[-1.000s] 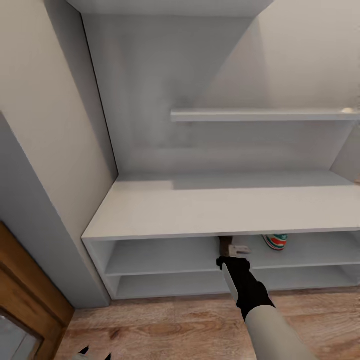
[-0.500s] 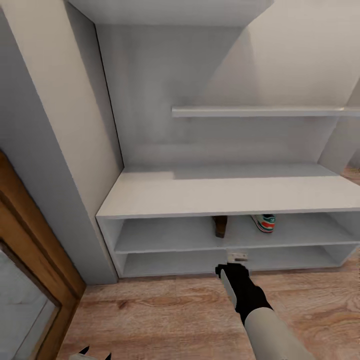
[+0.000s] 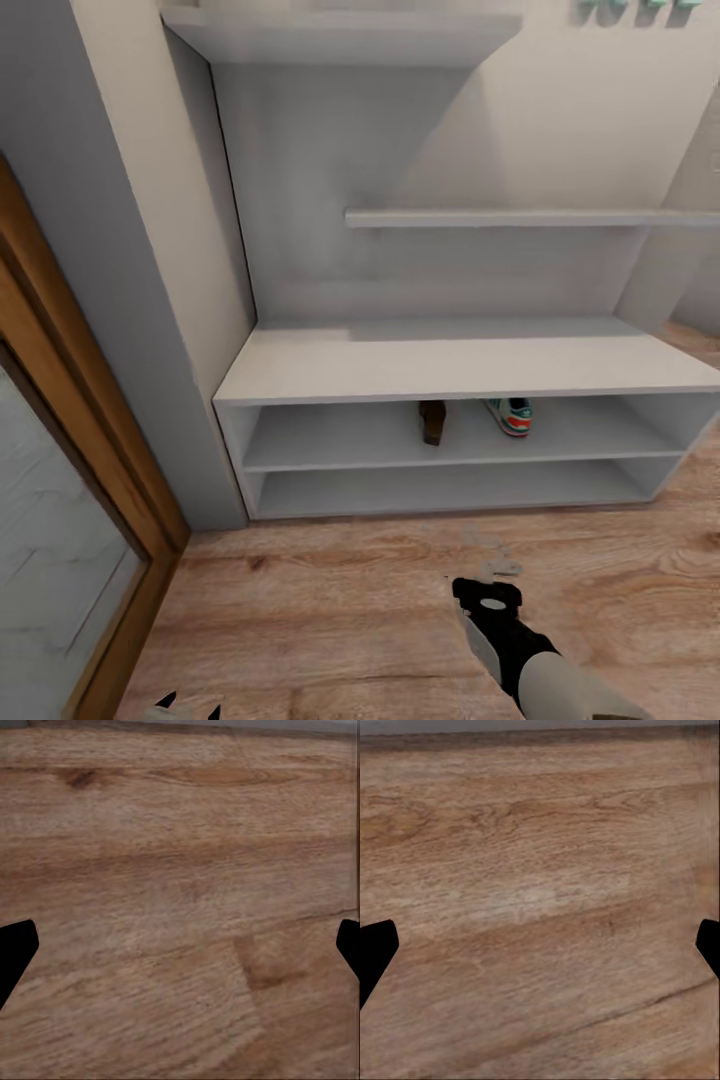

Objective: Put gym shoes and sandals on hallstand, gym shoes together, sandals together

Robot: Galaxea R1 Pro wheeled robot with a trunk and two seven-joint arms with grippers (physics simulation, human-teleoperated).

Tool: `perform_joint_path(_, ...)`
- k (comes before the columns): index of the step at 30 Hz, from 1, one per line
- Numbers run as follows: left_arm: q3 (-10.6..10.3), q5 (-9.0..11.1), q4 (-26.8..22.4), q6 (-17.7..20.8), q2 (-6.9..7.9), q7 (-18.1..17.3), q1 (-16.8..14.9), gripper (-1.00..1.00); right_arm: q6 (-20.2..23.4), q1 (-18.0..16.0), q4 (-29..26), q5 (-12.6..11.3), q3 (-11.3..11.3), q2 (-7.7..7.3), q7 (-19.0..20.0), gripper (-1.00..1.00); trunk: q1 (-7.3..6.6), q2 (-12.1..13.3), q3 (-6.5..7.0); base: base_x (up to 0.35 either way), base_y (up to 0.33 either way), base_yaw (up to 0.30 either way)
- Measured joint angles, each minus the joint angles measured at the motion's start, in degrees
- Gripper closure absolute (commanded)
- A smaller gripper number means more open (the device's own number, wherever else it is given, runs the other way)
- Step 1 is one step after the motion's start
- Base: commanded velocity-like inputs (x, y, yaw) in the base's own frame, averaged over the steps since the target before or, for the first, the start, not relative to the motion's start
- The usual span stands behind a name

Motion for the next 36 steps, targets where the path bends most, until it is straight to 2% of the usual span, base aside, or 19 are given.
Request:
perform_joint_path(6, 0.15, 0.02, 0.0, -0.03, 0.01, 0.02, 0.0, -1.0, -12.27, 0.11, 8.66, 0.15, 0.16, -2.59, 0.1, -1.0, 0.0, 0.0, 0.0, -0.337, 0.0, 0.0)
perform_joint_path(7, 0.18, 0.08, -0.04, -0.08, 0.01, 0.07, 0.0, -1.0, -17.96, 1.35, 10.47, 0.12, -0.01, -3.4, 0.12, -1.0, 0.0, 0.0, 0.0, -0.337, 0.0, 0.0)
perform_joint_path(10, 0.22, 0.17, -0.03, -0.11, 0.01, 0.09, 0.0, -1.0, -20.69, 3.32, 11.01, 0.23, 0.22, -3.68, 0.14, -1.0, 0.0, 0.0, 0.0, -0.266, 0.0, 0.0)
perform_joint_path(11, 0.25, 0.29, -0.05, -0.18, 0.02, 0.13, 0.0, -1.0, -22.06, 5.02, 11.24, 1.42, 0.1, -3.96, 0.15, -1.0, -0.02, 0.0, 0.0, -0.103, 0.0, 0.0)
perform_joint_path(15, 0.18, 0.36, -0.04, -0.25, 0.02, 0.68, -0.01, -1.0, -22.46, 5.57, 11.28, 4.27, 0.32, -4.86, 0.08, -1.0, -0.03, 0.0, 0.01, -0.044, 0.0, 0.0)
perform_joint_path(16, 0.09, 0.43, -0.04, -0.35, 0.02, 2.04, 0.0, -1.0, -22.56, 5.74, 11.3, 6.19, 0.3, -5.34, 0.05, -1.0, -0.04, 0.0, 0.01, -0.009, 0.0, 0.0)
perform_joint_path(19, -0.04, 0.45, 0.08, -0.45, 0.02, 4.15, 0.0, -1.0, -22.63, 6.31, 11.32, 7.13, 0.29, -5.52, -0.11, -1.0, -0.04, 0.0, 0.01, -0.003, 0.0, 0.0)
perform_joint_path(27, -0.02, 0.46, 0.2, -0.47, 0.05, 4.74, -0.01, -1.0, -22.61, 7.35, 11.29, 7.17, 0.27, -5.38, -0.28, -1.0, -0.04, 0.0, 0.01, 0.0, 0.0, -0.017)
perform_joint_path(36, -0.04, 0.89, 0.27, -0.43, 0.04, 7.81, -0.02, -1.0, -22.56, 7.5, 11.27, 6.89, 0.03, -5.42, -0.33, -1.0, -0.04, 0.0, 0.01, 0.0, 0.0, -0.243)
